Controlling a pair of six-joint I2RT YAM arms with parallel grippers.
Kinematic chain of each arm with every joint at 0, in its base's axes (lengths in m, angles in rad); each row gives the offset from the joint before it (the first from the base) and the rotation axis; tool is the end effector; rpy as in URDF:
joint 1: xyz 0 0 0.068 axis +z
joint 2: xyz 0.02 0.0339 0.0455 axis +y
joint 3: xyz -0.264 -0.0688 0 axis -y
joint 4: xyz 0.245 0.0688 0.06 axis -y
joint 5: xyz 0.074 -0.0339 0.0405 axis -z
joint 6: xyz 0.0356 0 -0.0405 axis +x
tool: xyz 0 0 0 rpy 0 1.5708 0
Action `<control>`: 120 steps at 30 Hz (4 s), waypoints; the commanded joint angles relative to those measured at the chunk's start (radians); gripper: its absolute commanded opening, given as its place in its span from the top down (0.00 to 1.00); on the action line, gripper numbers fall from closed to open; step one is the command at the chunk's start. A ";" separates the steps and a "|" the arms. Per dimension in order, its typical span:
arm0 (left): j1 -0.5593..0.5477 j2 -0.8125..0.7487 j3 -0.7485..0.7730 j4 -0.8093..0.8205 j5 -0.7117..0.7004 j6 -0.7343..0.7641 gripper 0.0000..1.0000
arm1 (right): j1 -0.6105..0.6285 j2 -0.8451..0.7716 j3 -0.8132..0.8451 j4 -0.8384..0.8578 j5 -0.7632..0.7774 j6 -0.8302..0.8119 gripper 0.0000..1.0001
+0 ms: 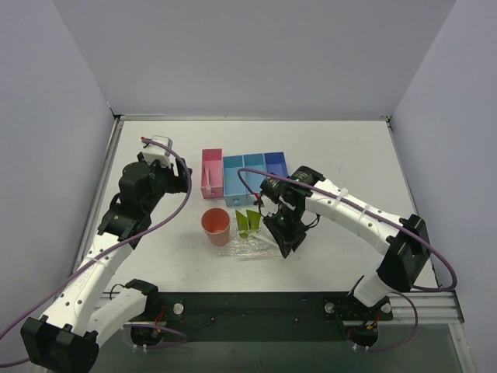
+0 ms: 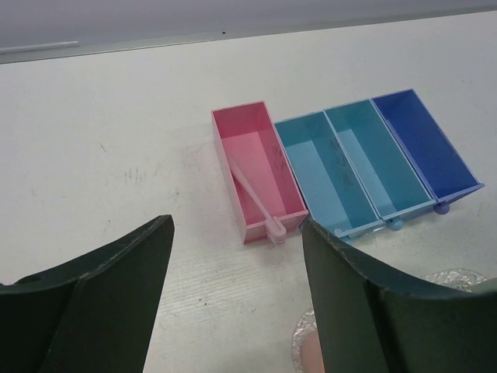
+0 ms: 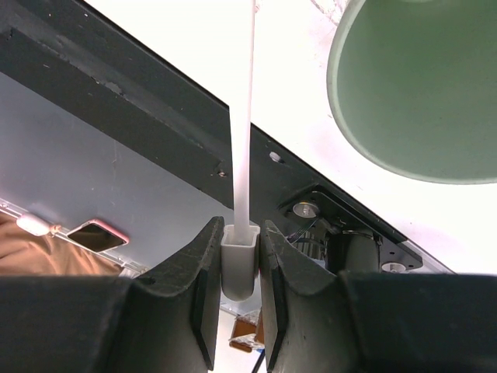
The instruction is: Prepare toiletry sets of a toothbrush and toothpaste on the tray
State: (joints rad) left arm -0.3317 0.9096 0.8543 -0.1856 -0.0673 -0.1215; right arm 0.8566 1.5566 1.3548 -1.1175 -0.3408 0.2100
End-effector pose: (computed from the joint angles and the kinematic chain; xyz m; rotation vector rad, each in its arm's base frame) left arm 0.2014 -0.0668 0.3421 0.1430 1.8132 -0.2606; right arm 0.1843 0.2308 0.2830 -1.0256 2.8534 0.6440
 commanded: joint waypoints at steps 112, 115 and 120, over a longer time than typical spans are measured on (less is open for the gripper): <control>-0.035 0.146 0.038 -0.087 -0.126 -0.205 0.34 | -0.281 -0.131 0.173 0.256 0.103 0.005 0.56; -0.078 0.204 0.068 -0.135 -0.161 -0.286 0.34 | -0.350 -0.182 0.110 0.365 0.043 0.040 0.56; -0.141 0.293 0.101 -0.167 -0.174 -0.359 0.35 | -0.450 -0.225 0.066 0.443 -0.041 0.046 0.56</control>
State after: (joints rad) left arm -0.4385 1.1557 0.8921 -0.3214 -0.2066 -0.3817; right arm 0.4545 1.3685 1.4483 -0.7742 -0.2993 0.2386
